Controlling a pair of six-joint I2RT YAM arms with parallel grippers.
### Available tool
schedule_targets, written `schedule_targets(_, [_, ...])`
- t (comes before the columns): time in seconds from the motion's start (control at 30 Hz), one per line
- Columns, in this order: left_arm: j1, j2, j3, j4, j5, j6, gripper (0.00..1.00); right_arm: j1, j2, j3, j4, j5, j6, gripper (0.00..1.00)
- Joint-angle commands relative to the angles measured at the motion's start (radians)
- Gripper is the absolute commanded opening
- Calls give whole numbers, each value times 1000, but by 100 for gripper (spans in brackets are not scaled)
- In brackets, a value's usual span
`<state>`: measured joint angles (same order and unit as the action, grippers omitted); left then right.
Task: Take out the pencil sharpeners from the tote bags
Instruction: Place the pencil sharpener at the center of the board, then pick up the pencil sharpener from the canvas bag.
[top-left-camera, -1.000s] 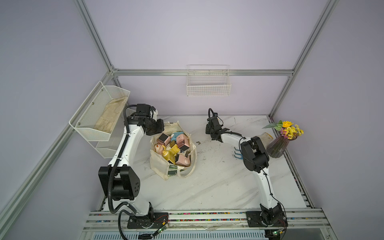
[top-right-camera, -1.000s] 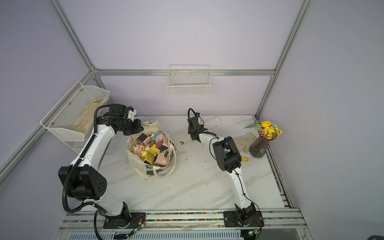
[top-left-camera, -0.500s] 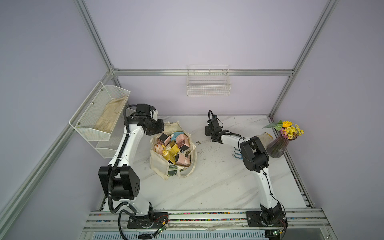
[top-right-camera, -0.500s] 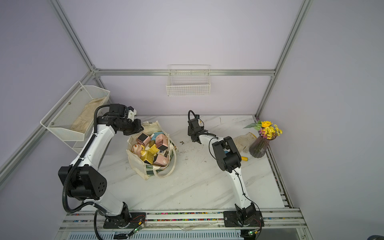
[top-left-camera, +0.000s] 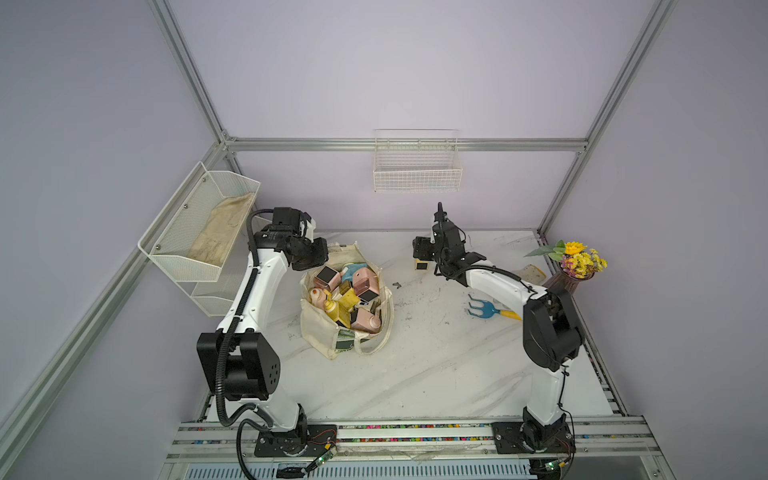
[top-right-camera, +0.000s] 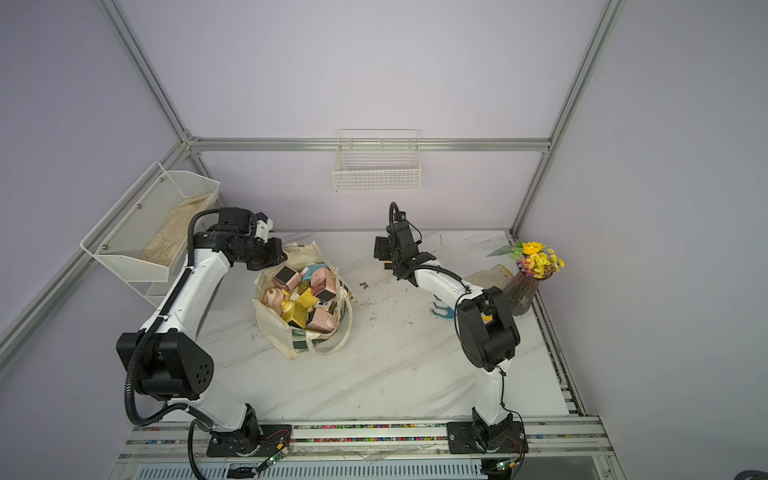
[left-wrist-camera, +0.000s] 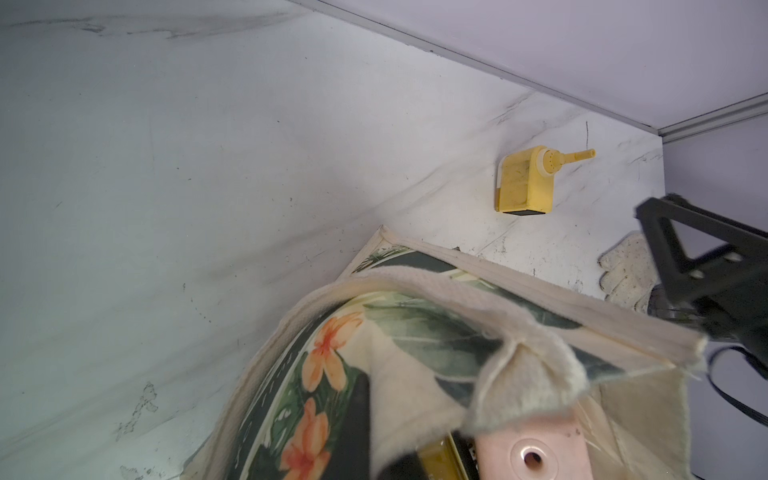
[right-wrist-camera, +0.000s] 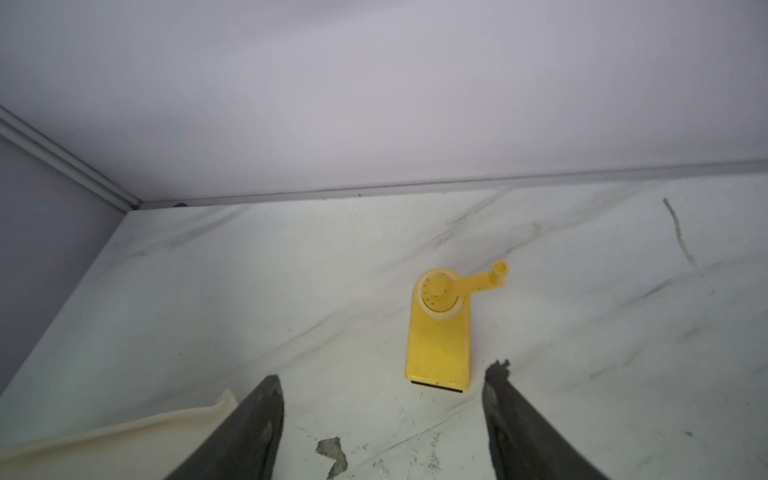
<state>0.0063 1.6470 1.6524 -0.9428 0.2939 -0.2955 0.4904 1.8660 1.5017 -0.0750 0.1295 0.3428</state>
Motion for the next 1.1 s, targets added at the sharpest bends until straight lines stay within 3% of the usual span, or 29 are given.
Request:
schedule_targets(0.0, [1, -53, -31, 50, 9, -1, 0, 54, -123, -38, -30, -57, -18, 75])
schedule_targets(0.23, [1, -61, -31, 48, 7, -1, 0, 219, -242, 22, -139, -97, -45, 71])
schedule_targets(0.4, [1, -56, -29, 48, 13, -4, 0, 328, -222, 101, -199, -208, -31, 61])
schedule_targets(0.53, [1, -62, -28, 48, 28, -7, 0, 397, -191, 129, -218, -221, -64, 57])
schedule_targets(0.73, [2, -82, -29, 48, 8, -7, 0, 429, -49, 284, -335, -143, -61, 55])
schedule_targets(0.93, [2, -83, -37, 54, -25, -5, 0, 497, 151, 531, -611, 144, -33, 64])
schedule_targets(1.07, [1, -60, -40, 56, -31, -2, 0, 534, 247, 637, -735, 190, 6, 64])
